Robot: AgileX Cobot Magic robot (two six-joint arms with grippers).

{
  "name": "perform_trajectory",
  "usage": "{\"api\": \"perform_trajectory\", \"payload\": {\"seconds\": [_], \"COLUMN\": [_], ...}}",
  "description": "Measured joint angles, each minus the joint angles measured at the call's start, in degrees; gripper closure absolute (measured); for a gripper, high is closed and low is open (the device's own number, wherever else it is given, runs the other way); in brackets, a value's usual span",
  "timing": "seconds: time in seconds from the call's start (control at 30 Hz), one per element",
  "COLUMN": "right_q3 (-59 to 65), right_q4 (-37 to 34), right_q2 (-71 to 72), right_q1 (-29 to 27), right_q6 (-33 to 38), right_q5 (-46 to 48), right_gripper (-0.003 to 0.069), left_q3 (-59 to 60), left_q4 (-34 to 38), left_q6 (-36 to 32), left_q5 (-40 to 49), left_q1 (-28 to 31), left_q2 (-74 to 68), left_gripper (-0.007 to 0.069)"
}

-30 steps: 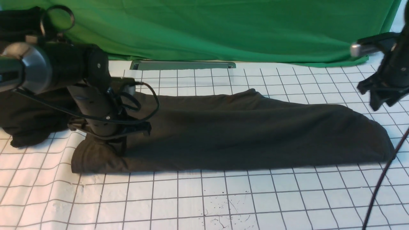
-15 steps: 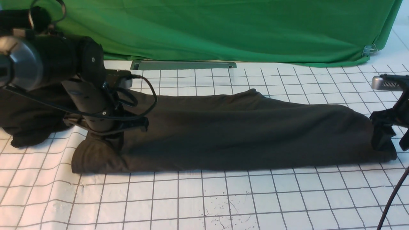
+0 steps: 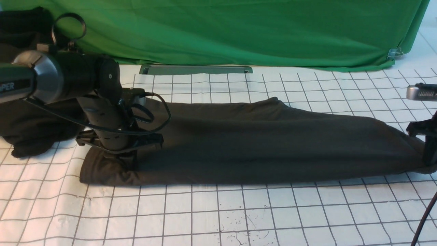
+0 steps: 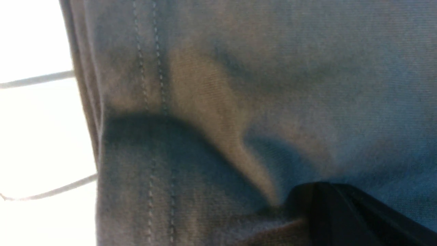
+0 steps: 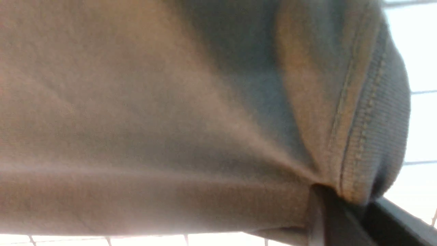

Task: Fold a long-sleeved shirt over a white checkered tablecloth.
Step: 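Pull the folded dark garment lengthwise by its ends to straighten it flat on the table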

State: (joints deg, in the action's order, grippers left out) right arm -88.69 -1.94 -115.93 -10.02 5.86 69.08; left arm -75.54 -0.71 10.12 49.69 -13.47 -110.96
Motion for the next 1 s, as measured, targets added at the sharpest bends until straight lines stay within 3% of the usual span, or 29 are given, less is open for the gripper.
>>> {"api": "perform_trajectory", "payload": {"seconds": [0.17,0.33,0.37,0.4,0.47,0.87,1.0], "right_q3": [0.3,-0.1,-0.1,-0.5,-0.7,-0.8,-0.8], "right_q4": [0.6,4.4,4.5,4.8,4.8,-2.3,-2.5], "right_q2": [0.0,-0.2,-0.2,0.1,1.1,-0.8,-4.4], "right_q1": [-0.3,-0.4,-0.4,-0.4,-0.3,0.8,0.8], "right_q6": [-0.2,-2.1,-2.1,-2.4,-2.8,-0.3,-0.3], "right_q5": [0.4,0.5,0.5,0.4,0.4,-8.5,-9.1], "right_gripper": [0.054,0.0267,0.0256,0.019,0.0127,0.0058,0.0067], "left_q3": [-0.1,0.0,0.0,0.1,0.2,0.2,0.3], "left_q4": [0.7,0.7,0.7,0.7,0.7,-0.5,-0.6], "left_q6": [0.1,0.1,0.1,0.1,0.1,0.2,0.3], "left_q5": [1.2,4.9,5.1,6.0,6.8,8.5,8.6], "left_q1": [0.0,0.0,0.0,0.0,0.0,0.0,0.0], "left_q2": [-0.1,1.6,1.7,3.0,5.7,8.8,9.3], "left_gripper": [0.0629,0.0629,0.0629,0.0629,0.0629,0.0629,0.0629]}}
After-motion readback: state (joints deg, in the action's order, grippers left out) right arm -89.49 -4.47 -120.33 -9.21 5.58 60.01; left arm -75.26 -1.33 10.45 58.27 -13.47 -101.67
